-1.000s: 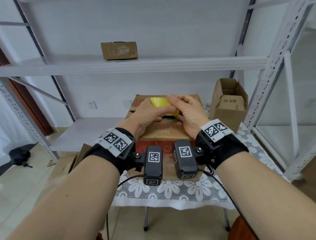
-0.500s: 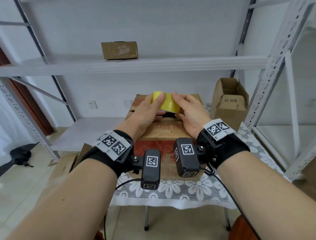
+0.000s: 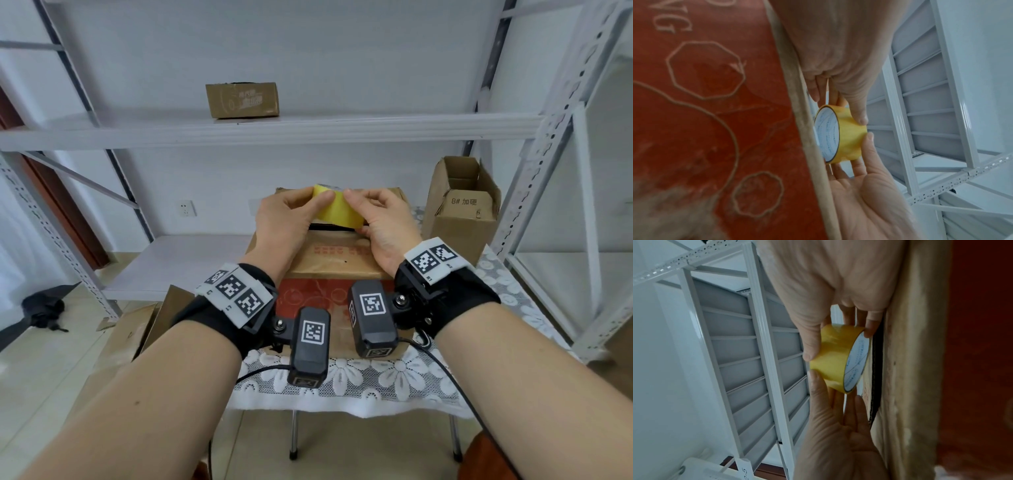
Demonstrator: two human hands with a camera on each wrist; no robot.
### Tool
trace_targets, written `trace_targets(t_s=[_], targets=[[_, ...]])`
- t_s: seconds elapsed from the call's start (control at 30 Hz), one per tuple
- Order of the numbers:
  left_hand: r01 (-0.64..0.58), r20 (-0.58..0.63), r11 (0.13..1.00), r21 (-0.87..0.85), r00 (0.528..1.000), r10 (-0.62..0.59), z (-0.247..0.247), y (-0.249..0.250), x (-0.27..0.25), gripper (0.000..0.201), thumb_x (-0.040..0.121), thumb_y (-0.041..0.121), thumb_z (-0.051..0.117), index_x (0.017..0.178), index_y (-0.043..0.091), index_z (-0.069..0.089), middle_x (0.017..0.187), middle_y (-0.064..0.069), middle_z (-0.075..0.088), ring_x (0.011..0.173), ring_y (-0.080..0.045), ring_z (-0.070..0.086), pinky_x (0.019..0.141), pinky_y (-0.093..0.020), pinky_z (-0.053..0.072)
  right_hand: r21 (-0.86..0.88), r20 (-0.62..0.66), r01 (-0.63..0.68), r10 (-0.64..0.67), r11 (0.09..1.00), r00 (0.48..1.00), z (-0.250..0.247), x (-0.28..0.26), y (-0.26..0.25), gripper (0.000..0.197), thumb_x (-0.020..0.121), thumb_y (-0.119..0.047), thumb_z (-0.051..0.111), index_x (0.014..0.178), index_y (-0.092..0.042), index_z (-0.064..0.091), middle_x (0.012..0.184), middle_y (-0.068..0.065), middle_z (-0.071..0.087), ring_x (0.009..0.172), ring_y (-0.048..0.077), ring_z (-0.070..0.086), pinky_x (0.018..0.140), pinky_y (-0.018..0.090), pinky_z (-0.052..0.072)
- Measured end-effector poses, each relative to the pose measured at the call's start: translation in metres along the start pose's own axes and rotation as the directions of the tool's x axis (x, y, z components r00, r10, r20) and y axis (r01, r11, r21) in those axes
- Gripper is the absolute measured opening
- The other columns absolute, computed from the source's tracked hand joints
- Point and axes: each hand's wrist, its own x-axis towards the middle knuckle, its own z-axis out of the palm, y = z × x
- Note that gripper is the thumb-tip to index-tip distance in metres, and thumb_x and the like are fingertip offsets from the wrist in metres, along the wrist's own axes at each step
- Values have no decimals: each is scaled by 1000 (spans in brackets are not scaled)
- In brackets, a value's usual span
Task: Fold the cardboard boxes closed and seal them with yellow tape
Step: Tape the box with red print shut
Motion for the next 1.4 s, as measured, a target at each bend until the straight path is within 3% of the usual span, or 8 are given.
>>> trace_targets(t_s=[0.2,0.33,0.53,0.73,0.83,0.97,1.07,1.4], targets=[[-62,98,998,-1,993,62,1,4,-4,24,89,38,67,100,18,75,90,5,75,87,-7,69,82,-25,55,-99,28,67,-65,993,997,1,-1,2,30,69,-34,81,73,-20,54,88,8,61,90,30,62,83,48,51],[45,188,998,-43,982,-36,1,4,0,35,97,46,53,104,17,72,83,11,71,77,-2,66,67,-14,49,-200,117,122,-100,972,988,3,-5,1,37,65,-24,85,67,-21,48,81,10,55,78,24,57,82,47,52],[116,164,975,-189,983,-85,-2,3,1,21,98,28,56,103,16,73,104,-13,73,102,-31,68,95,-47,53,-176,133,121,-98,977,986,1,-5,3,39,64,-16,86,66,-21,48,71,2,51,76,22,52,86,50,49],[55,85,990,-132,995,-44,1,6,-2,26,94,41,59,89,21,74,88,-3,73,83,-19,69,85,-37,56,-198,76,107,-93,974,993,4,-5,3,36,68,-32,83,70,-19,50,79,7,56,76,19,57,69,37,49],[20,187,991,-129,982,5,0,8,-5,44,93,45,59,103,4,70,101,-20,71,95,-35,67,91,-45,52,-199,21,100,-98,975,995,4,-3,2,36,69,-37,82,74,-17,52,81,6,55,75,15,54,62,27,42],[65,147,992,-104,988,-49,-1,7,-3,40,94,48,56,85,11,70,80,-8,71,72,-15,65,71,-27,52,-224,85,71,-53,972,995,3,-6,1,29,70,-19,83,85,-21,58,90,-1,62,70,7,58,57,18,43],[125,147,979,-160,984,-102,-2,6,-1,41,93,49,57,87,11,70,77,-4,66,70,-15,60,69,-30,49,-201,94,64,-45,978,995,3,-7,0,34,70,-16,83,95,-23,62,99,2,65,55,0,54,49,17,42],[217,40,928,-304,976,-215,1,3,7,43,94,50,54,72,12,55,71,-3,56,74,-16,59,82,-32,56,-187,104,49,-30,981,994,1,-7,-1,35,74,-20,80,102,-27,62,110,4,66,95,17,62,68,25,48]])
